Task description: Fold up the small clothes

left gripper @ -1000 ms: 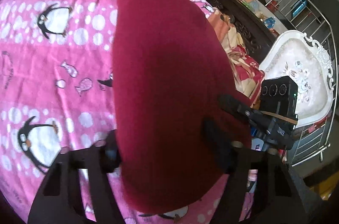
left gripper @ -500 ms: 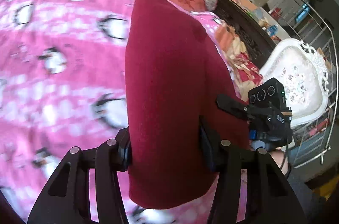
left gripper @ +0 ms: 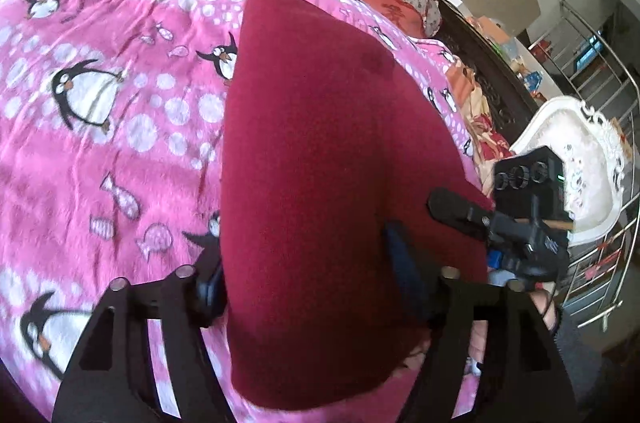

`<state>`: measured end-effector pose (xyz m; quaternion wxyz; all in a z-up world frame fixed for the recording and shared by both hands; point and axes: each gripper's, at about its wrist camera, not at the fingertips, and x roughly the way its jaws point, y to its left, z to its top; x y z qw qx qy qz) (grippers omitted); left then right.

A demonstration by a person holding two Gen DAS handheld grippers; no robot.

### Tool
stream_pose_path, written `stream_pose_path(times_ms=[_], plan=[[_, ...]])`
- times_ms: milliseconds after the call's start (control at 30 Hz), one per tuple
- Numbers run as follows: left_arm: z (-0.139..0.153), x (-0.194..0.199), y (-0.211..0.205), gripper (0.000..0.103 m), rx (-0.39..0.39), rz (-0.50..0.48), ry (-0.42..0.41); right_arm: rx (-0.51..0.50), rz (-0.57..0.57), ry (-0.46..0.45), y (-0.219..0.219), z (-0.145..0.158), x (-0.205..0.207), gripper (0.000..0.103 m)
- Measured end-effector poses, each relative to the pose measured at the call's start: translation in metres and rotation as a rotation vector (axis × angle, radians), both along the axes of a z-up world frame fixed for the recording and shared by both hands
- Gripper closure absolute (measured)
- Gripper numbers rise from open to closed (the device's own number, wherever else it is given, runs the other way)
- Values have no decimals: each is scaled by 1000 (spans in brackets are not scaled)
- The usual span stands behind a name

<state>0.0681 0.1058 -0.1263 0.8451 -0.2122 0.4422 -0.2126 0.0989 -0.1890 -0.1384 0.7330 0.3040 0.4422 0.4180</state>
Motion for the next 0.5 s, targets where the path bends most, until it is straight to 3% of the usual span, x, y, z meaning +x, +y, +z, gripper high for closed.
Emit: stream_pose_path(times_ms=[100,500], plan=[[-6,0,1,27,-23,-5,-35,-71,-26,-95,12,4,-13,45],[-11,-3,2,24,-42,-18,-83,-118,-55,-115,24,11,-14,42]])
